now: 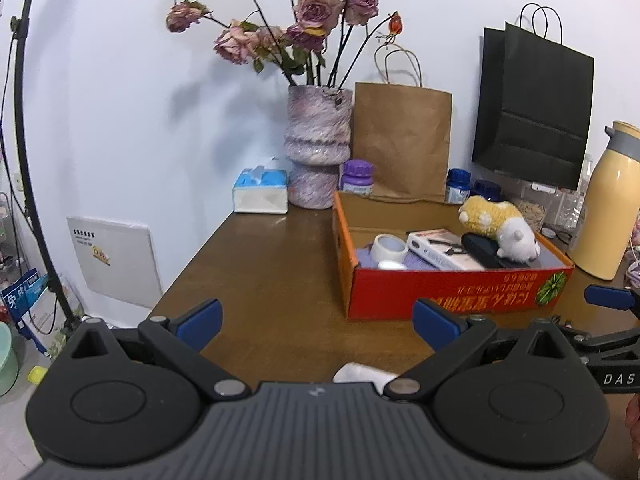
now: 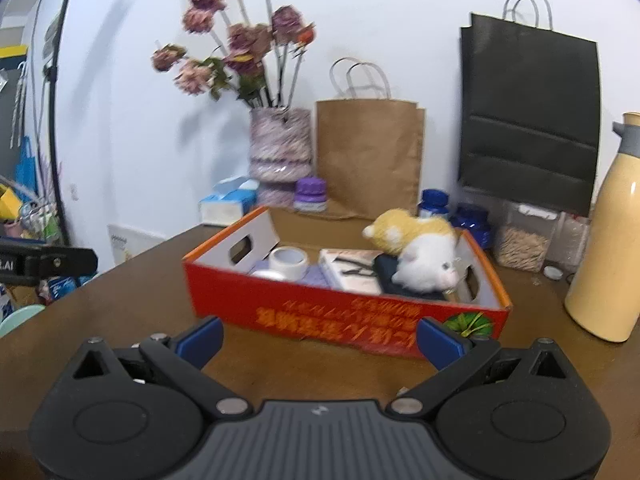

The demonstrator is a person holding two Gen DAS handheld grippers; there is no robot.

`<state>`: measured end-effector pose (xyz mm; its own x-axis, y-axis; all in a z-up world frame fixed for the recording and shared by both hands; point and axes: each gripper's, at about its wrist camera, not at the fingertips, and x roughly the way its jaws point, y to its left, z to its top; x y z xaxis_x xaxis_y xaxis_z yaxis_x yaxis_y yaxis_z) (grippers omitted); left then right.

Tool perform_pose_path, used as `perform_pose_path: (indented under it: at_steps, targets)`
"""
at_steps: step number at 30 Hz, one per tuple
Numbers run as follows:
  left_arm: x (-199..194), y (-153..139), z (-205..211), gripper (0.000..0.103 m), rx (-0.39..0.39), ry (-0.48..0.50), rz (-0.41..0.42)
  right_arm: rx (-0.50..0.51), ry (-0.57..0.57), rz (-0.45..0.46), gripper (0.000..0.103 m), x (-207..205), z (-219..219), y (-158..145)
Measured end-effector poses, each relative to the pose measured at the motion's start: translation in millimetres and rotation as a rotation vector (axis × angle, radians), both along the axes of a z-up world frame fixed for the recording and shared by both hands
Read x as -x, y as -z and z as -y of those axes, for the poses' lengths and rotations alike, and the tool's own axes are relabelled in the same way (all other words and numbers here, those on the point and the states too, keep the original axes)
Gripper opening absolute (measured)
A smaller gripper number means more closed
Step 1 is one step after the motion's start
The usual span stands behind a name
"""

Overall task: Flip cup upright
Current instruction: 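Withdraw both tools from the box toward the white cloth on the table, then grasp the white cloth with the right tool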

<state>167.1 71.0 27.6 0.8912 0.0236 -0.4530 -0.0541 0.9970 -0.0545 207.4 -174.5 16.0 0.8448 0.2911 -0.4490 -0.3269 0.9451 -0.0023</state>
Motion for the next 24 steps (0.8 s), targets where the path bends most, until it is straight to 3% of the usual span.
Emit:
perform_pose_path:
  at_steps: [13, 24]
  targets:
    - [22, 11, -24, 0.103, 0.001, -0.013, -0.029, 0.023, -0.082, -0.070, 0.103, 20, -34, 16]
    - [31, 22, -39, 0.103, 0.014, -0.025, -0.056, 0.057, -0.186, -0.206, 0.103, 10, -73, 44]
